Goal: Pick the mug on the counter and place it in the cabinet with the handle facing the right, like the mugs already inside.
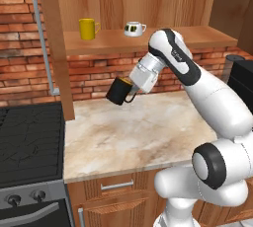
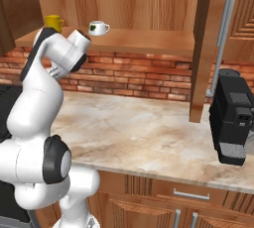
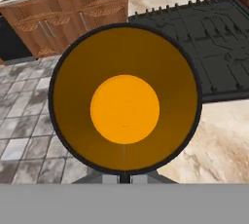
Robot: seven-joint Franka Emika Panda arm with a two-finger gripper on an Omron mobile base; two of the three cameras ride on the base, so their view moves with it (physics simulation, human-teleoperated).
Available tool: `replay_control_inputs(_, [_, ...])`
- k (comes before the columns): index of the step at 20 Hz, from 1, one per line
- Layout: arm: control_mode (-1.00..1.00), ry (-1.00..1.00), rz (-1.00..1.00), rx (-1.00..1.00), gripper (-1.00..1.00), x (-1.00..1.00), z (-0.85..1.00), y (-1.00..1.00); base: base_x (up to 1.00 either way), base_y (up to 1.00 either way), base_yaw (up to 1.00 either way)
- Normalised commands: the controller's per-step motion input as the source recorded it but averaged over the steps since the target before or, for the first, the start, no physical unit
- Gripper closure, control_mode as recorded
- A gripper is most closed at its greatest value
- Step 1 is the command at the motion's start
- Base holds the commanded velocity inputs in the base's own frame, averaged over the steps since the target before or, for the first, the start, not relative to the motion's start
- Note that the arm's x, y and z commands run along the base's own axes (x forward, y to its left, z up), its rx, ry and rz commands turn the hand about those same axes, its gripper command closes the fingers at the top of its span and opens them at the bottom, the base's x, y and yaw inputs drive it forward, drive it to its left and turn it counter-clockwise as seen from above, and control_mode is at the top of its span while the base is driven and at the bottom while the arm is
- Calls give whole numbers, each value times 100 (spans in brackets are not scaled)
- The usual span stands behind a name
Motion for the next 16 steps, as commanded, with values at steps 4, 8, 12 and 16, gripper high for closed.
replay_control_inputs(4, [-100,0,-12,8,100,1,52,-8,0,0,0])
replay_control_inputs(8, [-100,-4,-10,5,100,4,61,-7,0,0,0])
replay_control_inputs(12, [-100,-9,-6,4,100,0,77,0,0,0,0])
replay_control_inputs(16, [-100,-12,-6,5,100,5,35,0,0,0,0])
